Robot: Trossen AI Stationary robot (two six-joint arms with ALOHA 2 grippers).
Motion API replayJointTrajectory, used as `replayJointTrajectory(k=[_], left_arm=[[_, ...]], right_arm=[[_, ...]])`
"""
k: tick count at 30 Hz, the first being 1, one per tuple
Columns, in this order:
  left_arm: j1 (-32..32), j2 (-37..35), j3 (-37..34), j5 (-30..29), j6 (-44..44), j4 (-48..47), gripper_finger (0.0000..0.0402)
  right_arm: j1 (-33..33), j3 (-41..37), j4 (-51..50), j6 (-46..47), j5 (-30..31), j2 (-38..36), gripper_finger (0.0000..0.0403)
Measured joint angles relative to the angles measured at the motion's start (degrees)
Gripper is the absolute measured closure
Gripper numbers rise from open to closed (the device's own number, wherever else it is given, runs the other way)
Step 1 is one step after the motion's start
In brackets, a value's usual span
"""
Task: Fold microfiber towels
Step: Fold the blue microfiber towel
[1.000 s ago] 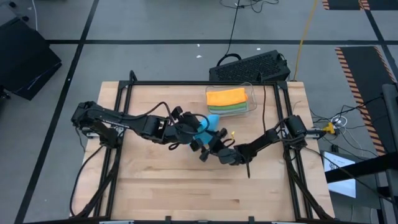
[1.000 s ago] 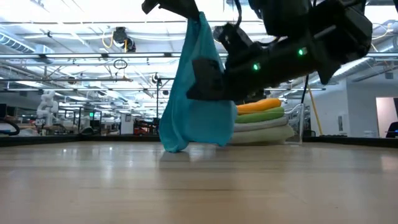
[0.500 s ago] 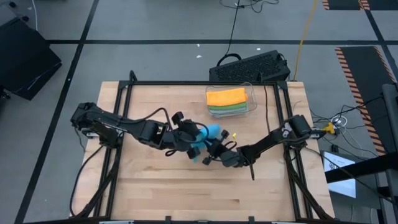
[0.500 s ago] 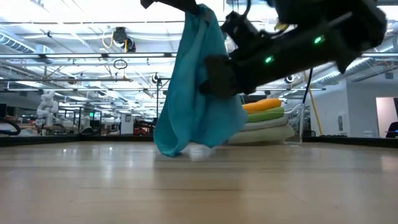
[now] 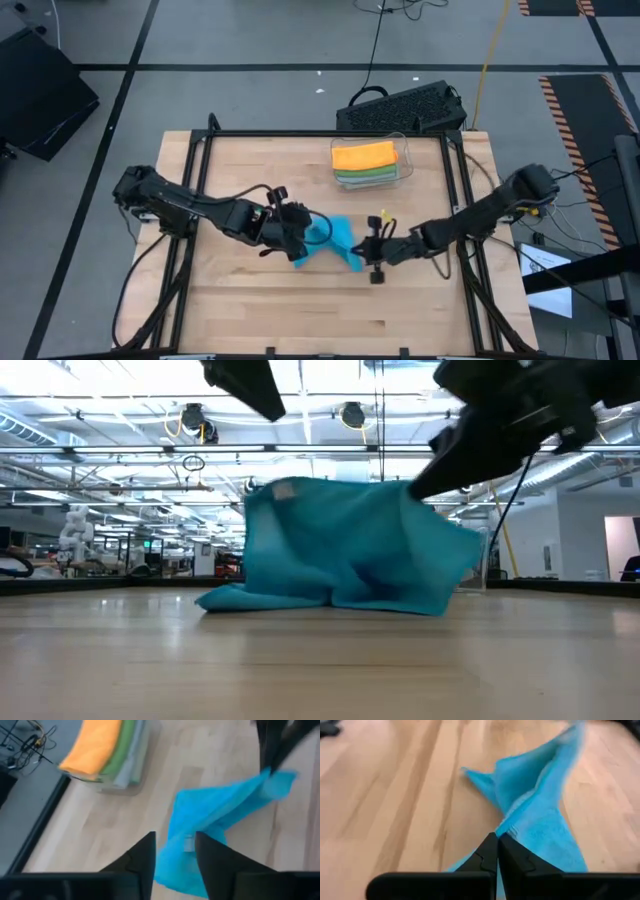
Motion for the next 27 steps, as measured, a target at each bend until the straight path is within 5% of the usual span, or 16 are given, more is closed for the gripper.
replayJointTrajectory(k=[8, 12, 27], left_arm=[[-4.6, 0.0, -13.6, 0.6, 9.6, 26.4, 0.0234], [-7.2, 0.0, -19.1, -6.3, 13.5, 39.0, 0.0233], [-12.6, 2.5, -26.2, -10.3, 8.2, 44.9, 0.0157]], right_arm=[[-2.3, -6.1, -1.1, -1.6, -3.8, -12.3, 0.0402], [-4.0, -8.2, -1.2, -2.6, -6.3, -16.1, 0.0402], [-6.8, -9.1, -2.3, -3.4, -7.2, -17.9, 0.0403]])
